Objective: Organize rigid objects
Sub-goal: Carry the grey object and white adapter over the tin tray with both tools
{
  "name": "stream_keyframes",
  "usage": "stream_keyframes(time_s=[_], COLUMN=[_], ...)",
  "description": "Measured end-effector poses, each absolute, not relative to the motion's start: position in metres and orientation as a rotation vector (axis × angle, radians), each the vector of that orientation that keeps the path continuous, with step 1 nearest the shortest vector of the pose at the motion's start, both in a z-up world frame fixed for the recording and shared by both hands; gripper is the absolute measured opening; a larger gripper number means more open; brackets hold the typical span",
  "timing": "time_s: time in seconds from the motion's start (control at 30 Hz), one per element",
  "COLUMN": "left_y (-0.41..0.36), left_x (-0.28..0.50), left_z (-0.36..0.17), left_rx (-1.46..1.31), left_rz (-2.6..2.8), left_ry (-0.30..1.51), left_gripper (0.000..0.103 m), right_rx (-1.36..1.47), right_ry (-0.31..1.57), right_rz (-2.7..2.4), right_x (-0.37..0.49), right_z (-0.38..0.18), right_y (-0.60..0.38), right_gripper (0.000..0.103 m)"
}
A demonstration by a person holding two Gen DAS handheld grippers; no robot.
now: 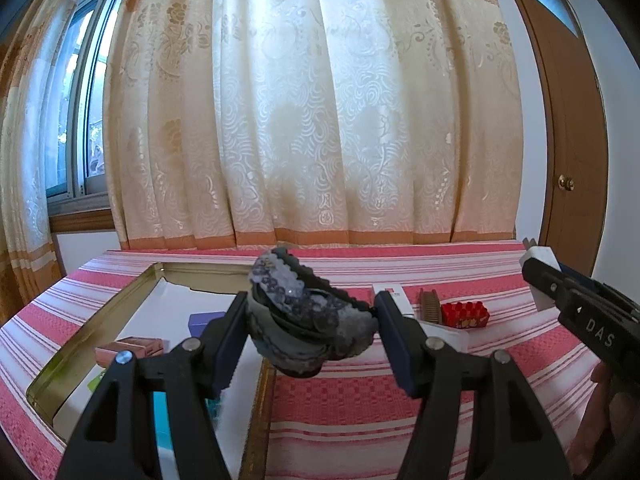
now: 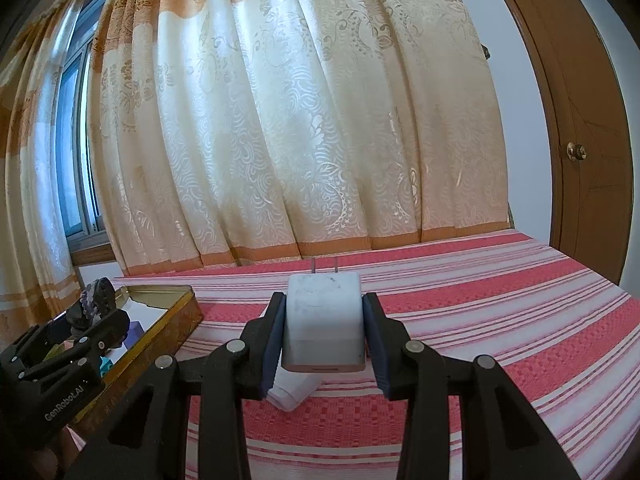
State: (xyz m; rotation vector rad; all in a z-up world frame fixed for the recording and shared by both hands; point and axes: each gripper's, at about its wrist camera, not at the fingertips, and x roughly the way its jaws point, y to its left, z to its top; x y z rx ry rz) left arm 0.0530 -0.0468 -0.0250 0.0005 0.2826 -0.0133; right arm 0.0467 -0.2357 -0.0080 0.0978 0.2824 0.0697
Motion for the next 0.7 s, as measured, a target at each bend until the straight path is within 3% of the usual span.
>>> stream_keyframes(time_s=[0.7], left_y=[-0.034], left_x=[0.048], left_z=[-0.025], left_rx=[-0.019], left_rz=[0.016], left_ry=[0.273], left_gripper=[0.062], right_rx=[0.086], right_ry=[0.280], right_rz=[0.109], right_x=[0.044], right_z=[-0.009], right_y=[-0.219], right_gripper=[0.041])
